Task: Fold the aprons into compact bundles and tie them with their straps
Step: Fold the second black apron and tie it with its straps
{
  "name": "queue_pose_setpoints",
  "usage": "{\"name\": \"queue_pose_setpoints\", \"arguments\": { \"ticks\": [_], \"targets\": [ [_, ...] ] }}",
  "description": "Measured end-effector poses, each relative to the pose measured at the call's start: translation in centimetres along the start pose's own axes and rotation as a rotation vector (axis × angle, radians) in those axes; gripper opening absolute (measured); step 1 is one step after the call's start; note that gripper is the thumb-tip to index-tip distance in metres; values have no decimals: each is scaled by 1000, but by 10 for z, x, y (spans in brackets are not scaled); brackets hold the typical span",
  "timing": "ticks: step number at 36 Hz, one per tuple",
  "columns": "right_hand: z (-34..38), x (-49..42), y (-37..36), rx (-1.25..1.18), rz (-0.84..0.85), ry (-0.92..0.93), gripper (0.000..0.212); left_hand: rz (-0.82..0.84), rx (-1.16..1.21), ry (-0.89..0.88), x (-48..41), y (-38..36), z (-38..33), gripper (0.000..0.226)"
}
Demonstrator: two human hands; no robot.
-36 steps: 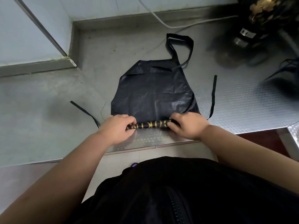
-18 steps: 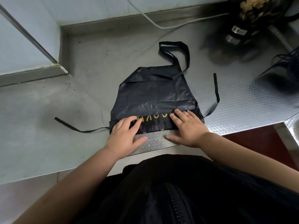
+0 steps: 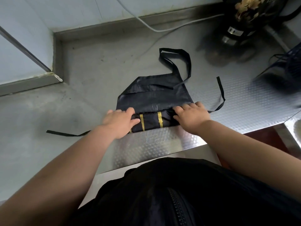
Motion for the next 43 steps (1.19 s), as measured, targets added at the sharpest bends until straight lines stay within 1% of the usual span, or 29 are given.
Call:
{"name": "queue_pose_setpoints", "arguments": {
  "ticks": [2, 4, 5, 7, 8, 10, 11, 13, 15, 17, 19, 20, 22, 24, 25, 27, 30, 32, 34, 35, 36, 38, 39, 40, 41, 43],
  "targets": [
    [0, 0, -4, 90, 17, -42, 53, -128, -94, -11, 3, 4, -6, 48],
    [6, 3, -4, 124, -5, -23, 62, -202, -68, -41, 8, 2, -13, 51],
    [10, 5, -6, 106, -16, 13, 61, -199, -42, -58, 10, -2, -17, 53],
    [15, 7, -14, -9, -3, 68, 57, -173, 61, -84, 15, -13, -20, 54],
    [16, 7, -20, -55, 20, 81, 65, -139, 110, -97, 17, -19, -20, 59],
    [17, 7, -26, -61, 56, 105, 83, -44, 113, -148, 22, -31, -22, 85],
    [17, 7, -26, -54, 56, 112, 86, -7, 82, -174, 24, -35, -23, 96],
    [16, 7, -17, -70, 3, 114, 80, -3, 75, -190, 27, -32, -22, 105],
    [16, 8, -4, -95, -78, 125, 67, -65, 138, -173, 28, -20, -18, 97],
    [19, 10, 7, -103, -140, 149, 56, -123, 183, -193, 28, -7, -21, 80],
    [19, 12, 14, -129, -162, 179, 50, -108, 177, -246, 29, -3, -28, 60],
    [19, 12, 14, -151, -138, 203, 53, -90, 170, -264, 29, -2, -30, 54],
    [20, 14, 8, -163, -17, 256, 71, -51, 167, -283, 28, 1, -32, 52],
    [24, 17, 0, -69, 67, 287, 88, -10, 101, -305, 29, -2, -35, 50],
    [25, 18, -3, -17, 77, 290, 89, -4, 66, -314, 31, -4, -38, 49],
    [29, 18, -5, 20, 40, 281, 78, -18, 59, -302, 33, -5, -39, 46],
    [26, 15, 3, -89, -18, 237, 55, -27, 212, -207, 29, 3, -32, 33],
    [20, 12, 7, -200, 6, 208, 51, 65, 237, -177, 23, 0, -29, 27],
    [16, 11, 8, -271, 43, 194, 48, 132, 225, -163, 23, -3, -29, 27],
    [14, 10, 8, -263, 52, 176, 45, 118, 194, -165, 22, -3, -29, 31],
    [11, 9, 7, -231, 54, 149, 43, 72, 132, -173, 22, -3, -28, 40],
    [8, 8, 3, -126, 50, 95, 45, -46, 7, -185, 26, 0, -29, 71],
    [8, 7, 0, -50, 50, 80, 47, -62, -17, -189, 29, -2, -30, 84],
    [10, 7, -5, 32, 54, 69, 50, -53, -35, -198, 32, -6, -32, 92],
    [13, 6, -9, 90, 54, 62, 51, -32, -48, -203, 33, -13, -33, 95],
    [19, 6, -14, 87, 49, 60, 52, 6, -26, -179, 33, -24, -32, 92]
  ]
}}
Point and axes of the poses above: each hand's wrist, its own x-axis away from the middle knuckle, its own y-axis out of the back of the hand, z = x × y, the point moved 10 cm from there along -x, towards the middle knuckle, and after that the axes turned 4 degrees about x, right-handed, at the moved point
